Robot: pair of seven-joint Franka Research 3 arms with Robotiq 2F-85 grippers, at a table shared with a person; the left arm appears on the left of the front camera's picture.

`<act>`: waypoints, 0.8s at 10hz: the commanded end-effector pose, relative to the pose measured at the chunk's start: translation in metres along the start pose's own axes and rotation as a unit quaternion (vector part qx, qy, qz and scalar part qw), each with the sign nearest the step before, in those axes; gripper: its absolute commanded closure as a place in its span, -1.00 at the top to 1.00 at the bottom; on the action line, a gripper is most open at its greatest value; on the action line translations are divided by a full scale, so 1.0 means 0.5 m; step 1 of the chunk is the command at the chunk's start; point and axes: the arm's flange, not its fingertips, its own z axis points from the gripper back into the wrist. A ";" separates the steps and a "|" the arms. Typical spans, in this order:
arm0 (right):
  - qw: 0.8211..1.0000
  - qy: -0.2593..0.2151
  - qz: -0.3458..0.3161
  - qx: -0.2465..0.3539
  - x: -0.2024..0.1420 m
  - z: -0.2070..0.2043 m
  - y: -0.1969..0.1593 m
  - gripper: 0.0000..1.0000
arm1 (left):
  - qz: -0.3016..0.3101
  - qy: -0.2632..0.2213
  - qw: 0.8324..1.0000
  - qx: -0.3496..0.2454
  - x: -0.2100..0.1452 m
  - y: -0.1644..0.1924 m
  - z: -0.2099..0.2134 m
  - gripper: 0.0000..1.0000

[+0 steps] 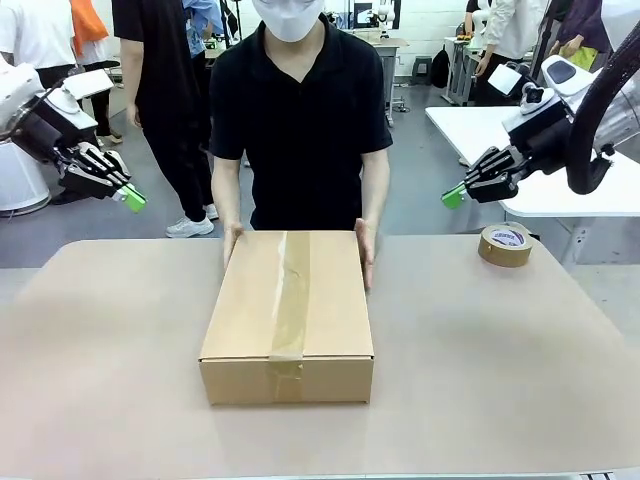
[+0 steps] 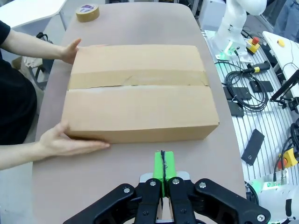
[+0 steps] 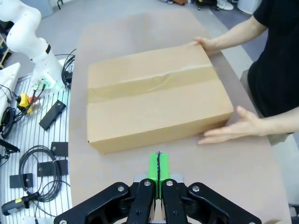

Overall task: Wrap the clocks to prevent damage.
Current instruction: After the human seals the box with tape, release both hands from the side flaps of the Package Box.

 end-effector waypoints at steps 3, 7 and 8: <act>1.000 -0.012 0.008 -0.003 0.005 0.002 -0.008 -0.98 | -0.006 -0.008 1.000 0.009 0.007 0.002 0.005 -0.99; 1.000 -0.004 0.003 -0.013 -0.011 0.029 0.024 0.21 | 0.015 -0.005 1.000 0.018 0.007 -0.003 0.031 0.21; 1.000 -0.012 0.000 -0.014 -0.015 0.031 0.023 1.00 | 0.017 -0.001 1.000 0.017 0.006 -0.004 0.035 1.00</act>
